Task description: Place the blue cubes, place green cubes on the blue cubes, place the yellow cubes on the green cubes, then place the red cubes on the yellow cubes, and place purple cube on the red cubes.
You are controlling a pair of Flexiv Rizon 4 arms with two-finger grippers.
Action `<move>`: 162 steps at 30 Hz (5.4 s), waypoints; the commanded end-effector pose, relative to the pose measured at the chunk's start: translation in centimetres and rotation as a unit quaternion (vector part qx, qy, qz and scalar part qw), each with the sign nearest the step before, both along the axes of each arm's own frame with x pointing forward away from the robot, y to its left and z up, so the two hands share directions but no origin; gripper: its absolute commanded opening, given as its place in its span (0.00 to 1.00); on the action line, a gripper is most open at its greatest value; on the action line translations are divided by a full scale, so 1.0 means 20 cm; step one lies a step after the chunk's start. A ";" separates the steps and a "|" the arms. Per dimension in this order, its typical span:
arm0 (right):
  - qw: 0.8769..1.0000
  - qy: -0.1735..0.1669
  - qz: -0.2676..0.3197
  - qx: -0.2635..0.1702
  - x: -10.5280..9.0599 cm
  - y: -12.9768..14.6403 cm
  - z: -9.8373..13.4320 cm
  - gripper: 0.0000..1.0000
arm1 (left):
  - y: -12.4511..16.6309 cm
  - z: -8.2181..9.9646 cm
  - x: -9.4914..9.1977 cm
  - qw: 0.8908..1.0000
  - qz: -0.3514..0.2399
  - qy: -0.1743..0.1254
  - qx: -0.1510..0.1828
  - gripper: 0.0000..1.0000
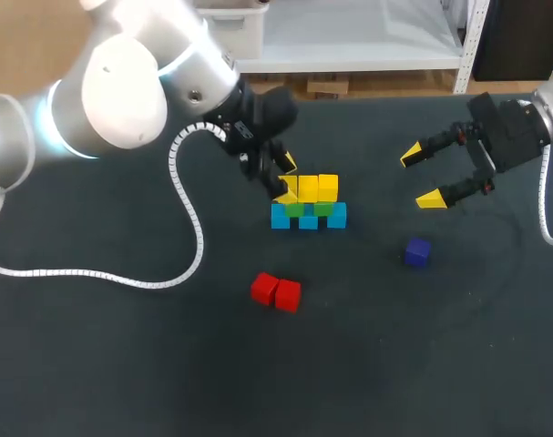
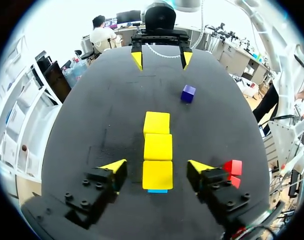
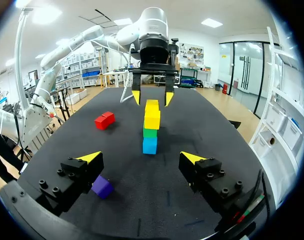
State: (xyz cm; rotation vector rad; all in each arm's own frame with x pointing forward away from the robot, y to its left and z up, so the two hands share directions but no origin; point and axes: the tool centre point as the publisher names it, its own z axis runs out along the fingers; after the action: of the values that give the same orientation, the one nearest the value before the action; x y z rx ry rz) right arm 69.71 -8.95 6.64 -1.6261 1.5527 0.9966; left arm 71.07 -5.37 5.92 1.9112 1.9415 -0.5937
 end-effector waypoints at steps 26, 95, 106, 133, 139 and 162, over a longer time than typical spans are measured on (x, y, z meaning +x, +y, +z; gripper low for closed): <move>1.000 0.000 0.000 0.000 0.00 0.00 0.00 1.00 | 0.45 0.17 -0.39 0.980 -0.194 -0.049 -0.015 1.00; 1.000 0.000 0.000 0.000 0.00 0.00 0.00 1.00 | 0.20 -0.29 -0.67 0.967 -0.253 -0.028 -0.002 0.64; 1.000 0.000 0.000 0.000 0.00 0.00 0.00 1.00 | 0.21 -0.31 -0.67 0.970 -0.241 -0.027 0.002 0.16; 1.000 0.000 0.000 0.000 0.00 0.00 0.00 1.00 | 0.31 0.29 -0.23 0.998 -0.028 -0.060 -0.004 0.00; 1.000 0.000 0.000 0.000 0.00 0.00 0.00 1.00 | 0.22 0.33 -0.15 0.997 -0.030 -0.064 -0.016 0.00; 1.000 0.000 0.000 0.000 0.00 0.00 0.00 1.00 | -0.03 0.24 -0.05 0.998 -0.027 -0.047 -0.011 0.00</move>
State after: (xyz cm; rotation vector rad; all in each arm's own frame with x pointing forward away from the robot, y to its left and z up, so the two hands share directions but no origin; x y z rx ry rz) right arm 69.71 -8.95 6.64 -1.6262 1.5527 0.9967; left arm 69.68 -5.54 10.83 1.9410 1.8153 -0.5256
